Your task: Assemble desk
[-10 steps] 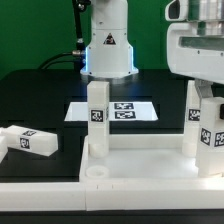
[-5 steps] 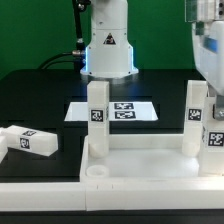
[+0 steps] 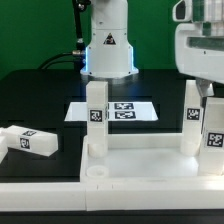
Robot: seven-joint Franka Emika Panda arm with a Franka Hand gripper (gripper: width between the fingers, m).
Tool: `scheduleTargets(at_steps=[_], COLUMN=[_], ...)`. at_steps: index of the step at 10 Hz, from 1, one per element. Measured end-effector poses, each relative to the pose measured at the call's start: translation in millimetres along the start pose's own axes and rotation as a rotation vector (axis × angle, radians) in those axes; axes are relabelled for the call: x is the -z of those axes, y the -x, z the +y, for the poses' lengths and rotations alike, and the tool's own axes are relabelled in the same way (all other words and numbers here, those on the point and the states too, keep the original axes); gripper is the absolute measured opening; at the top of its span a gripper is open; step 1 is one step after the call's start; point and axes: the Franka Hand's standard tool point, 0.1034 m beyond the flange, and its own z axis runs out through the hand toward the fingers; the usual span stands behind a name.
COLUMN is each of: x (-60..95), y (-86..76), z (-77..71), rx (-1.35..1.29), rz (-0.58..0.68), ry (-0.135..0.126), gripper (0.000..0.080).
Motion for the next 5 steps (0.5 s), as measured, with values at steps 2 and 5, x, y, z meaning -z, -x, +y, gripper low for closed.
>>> scheduleTargets(at_steps=[2,5], x=[-3.4,1.5], y=[7.6,-1.2], z=[2.5,-0.9], rx=[0.109,0.501], rz=[-0.005,0.025], ry=[0.006,0.016], gripper=[0.064,0.0649])
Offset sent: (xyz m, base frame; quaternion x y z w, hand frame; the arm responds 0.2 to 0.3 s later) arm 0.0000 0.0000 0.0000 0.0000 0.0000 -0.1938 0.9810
